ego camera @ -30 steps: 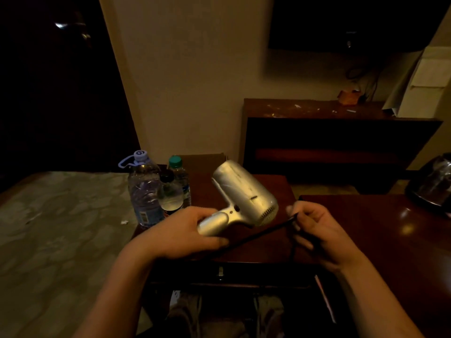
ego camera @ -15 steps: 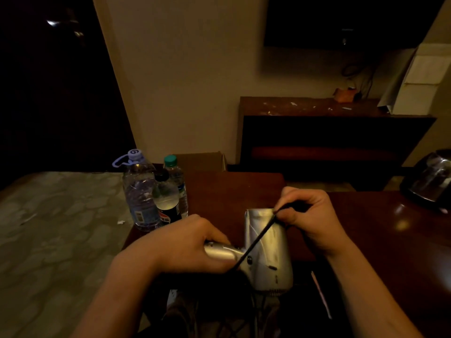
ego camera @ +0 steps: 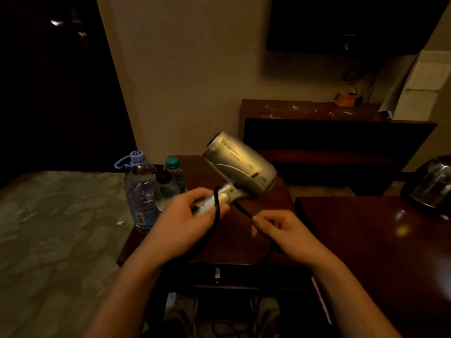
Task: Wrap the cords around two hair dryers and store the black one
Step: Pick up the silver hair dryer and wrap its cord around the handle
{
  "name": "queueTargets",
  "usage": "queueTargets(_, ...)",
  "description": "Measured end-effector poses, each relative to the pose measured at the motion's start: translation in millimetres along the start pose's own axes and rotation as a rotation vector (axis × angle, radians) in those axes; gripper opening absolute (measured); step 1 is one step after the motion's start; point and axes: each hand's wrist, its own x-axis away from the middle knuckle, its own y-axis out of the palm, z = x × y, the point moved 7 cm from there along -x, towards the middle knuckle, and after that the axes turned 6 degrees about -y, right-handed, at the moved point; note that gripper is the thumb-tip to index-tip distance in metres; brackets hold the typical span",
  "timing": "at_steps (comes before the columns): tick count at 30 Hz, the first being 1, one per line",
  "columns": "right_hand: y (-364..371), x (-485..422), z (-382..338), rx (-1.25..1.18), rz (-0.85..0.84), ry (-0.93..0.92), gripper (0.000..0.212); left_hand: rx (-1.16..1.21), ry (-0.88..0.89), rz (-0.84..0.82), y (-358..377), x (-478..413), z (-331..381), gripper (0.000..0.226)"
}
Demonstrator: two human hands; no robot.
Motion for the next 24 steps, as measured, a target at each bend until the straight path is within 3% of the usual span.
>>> queueTargets(2,0,5,-6,0.094,-0.065,-0.050,0.032,-0.170,0.022,0.105,-6,-3,-5,0.034)
queueTargets(4,-5,11,-12,0.268,-0.061,-0.066,0.022,-0.460,0.047,0.101,1,-1,-7,0.051)
queueTargets(8,-15,22,-36,0.491,-0.098,-0.032,0.016,-0.715,0.008,0.025,22,0,-7,0.051)
queueTargets(12,-6,24,-63,0.867,-0.199,-0.059,0.019,-0.901,-0.012,-0.056,36,-1,-2,0.053)
queueTargets(17,-14,25,-104,1.118,-0.082,-0.190,0.026,-1.123,0.140,-0.236,57,1,2,0.053)
queueTargets(20,-30,24,-114,0.986,0.092,-0.347,0.028,-1.109,0.269,-0.430,68,8,-2,0.054)
queueTargets(22,-40,23,-104,0.650,0.140,-0.368,0.030,-0.969,0.312,-0.523,70,15,-7,0.055)
queueTargets(24,-51,17,-74,0.176,0.191,-0.261,0.030,-0.660,0.291,-0.565,66,24,-1,0.054)
